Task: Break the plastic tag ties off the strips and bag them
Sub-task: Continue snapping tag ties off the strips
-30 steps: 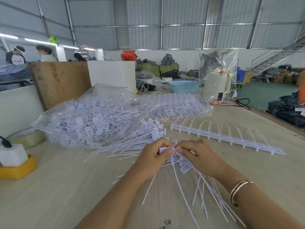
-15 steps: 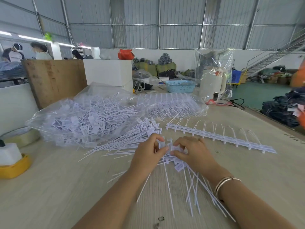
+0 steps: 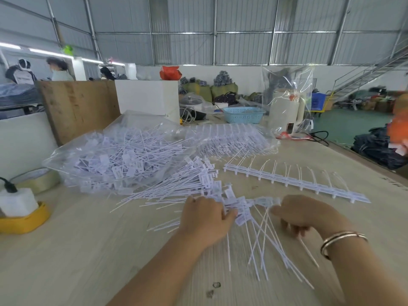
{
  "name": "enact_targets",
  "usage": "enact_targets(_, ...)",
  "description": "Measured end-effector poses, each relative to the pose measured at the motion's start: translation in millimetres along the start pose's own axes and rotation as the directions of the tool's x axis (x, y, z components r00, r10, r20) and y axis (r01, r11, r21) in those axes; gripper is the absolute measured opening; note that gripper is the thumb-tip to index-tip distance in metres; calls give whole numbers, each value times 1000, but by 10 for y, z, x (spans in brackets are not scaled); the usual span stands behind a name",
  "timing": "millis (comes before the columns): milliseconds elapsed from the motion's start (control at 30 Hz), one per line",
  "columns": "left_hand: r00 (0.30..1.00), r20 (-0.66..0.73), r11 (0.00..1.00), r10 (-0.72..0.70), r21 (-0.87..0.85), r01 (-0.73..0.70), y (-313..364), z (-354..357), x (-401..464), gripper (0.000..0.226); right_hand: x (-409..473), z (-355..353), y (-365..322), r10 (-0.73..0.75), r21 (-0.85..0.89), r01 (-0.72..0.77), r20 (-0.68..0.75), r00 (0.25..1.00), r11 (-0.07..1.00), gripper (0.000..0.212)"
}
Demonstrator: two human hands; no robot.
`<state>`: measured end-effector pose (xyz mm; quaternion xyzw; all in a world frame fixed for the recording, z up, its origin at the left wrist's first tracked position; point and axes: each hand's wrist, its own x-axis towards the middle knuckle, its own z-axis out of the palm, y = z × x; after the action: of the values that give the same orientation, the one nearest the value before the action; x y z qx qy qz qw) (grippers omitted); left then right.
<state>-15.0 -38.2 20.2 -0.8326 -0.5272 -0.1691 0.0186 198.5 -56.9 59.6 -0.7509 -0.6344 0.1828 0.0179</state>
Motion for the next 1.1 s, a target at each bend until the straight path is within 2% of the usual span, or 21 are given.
enact_targets(33,1000,5,1000,2,30,-2,28,2,1,57,-24,24,-52,-34,38,30,105,994,999,43)
enact_targets(100,1000,-9,998,2,69,-2,70,-6,22,54,-51,91,-201,-132,140,106,196,972,985,38)
enact_targets(233,1000,-9,997,-25,72,25,38,-5,48,51,-72,264,-480,-332,249,303,82,940,920,35)
enact_targets(333,998,18,997,-60,41,59,-42,-10,37,55,-83,269,-540,-378,300,352,30,925,887,31)
enact_targets(433,993,99,997,-63,51,58,-94,-15,22,61,-4,95,-329,-252,244,291,-178,951,925,26)
enact_targets(500,989,135,994,-66,91,54,-97,-1,23,66,28,-18,-87,-92,84,116,-251,964,990,27)
enact_targets(567,991,121,992,-64,115,50,-91,1,26,63,24,-38,93,30,-70,-45,-200,979,997,38)
enact_targets(667,994,92,989,-65,135,52,-82,-8,32,55,39,17,135,68,-160,-78,-65,996,984,32)
enact_targets(767,995,67,992,-73,109,66,-73,-27,44,47,42,96,-51,-37,-59,40,39,999,997,25)
enact_targets(867,994,39,994,-103,-27,104,-73,-45,58,46,13,242,-347,-192,143,177,97,976,974,33)
enact_targets(967,994,4,986,-109,-123,108,-103,-48,61,38,33,387,-535,-303,222,300,-20,953,928,33)
enact_targets(1033,997,-42,992,-62,-109,58,-142,-34,64,33,47,441,-581,-387,210,401,-107,916,891,32)
enact_targets(1100,996,-95,997,-1,-83,-7,-179,-23,68,32,34,436,-587,-456,243,474,-129,881,847,34)
